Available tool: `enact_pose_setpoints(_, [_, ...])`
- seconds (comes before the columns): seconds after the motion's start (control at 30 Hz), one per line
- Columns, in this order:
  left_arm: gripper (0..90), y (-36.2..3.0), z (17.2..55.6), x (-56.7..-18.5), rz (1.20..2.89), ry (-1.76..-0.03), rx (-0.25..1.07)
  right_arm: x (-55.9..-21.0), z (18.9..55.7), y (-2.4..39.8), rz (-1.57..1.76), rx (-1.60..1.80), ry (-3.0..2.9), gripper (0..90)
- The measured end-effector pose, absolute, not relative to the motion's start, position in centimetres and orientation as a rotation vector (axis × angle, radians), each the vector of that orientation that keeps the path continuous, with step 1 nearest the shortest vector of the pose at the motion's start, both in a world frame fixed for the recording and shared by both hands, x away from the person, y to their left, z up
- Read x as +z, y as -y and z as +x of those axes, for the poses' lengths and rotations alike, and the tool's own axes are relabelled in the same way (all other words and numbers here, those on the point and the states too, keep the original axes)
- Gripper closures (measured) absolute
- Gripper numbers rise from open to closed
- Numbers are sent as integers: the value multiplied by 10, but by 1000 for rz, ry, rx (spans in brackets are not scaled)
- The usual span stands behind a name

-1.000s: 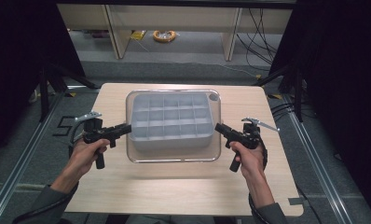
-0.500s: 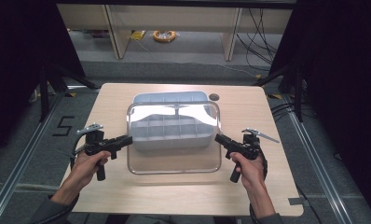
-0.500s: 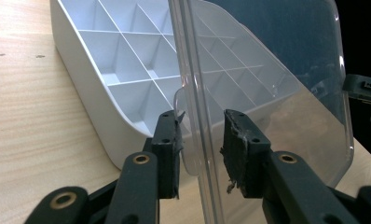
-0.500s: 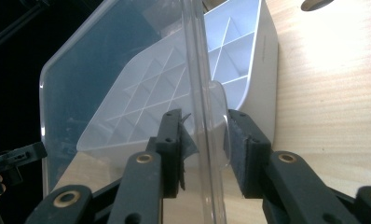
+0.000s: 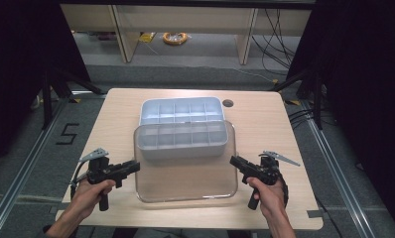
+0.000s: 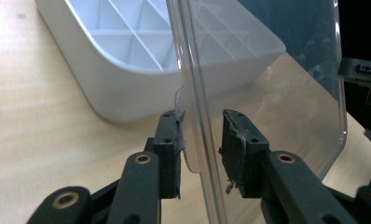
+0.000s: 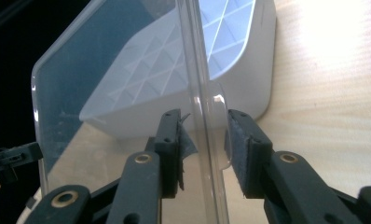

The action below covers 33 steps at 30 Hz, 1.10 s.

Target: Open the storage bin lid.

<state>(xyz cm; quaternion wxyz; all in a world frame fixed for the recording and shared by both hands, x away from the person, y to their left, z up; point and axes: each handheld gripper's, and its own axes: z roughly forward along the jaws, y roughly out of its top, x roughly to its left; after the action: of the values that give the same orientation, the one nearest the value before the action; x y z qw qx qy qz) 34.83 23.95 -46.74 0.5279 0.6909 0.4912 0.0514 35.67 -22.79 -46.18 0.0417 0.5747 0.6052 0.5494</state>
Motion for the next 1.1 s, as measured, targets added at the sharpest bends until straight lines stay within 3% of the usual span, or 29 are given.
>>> enact_pose_setpoints(1.1, [636,-242,318,-495,1753,-1179,74,-492,323,224,1804,1547,-1945,654])
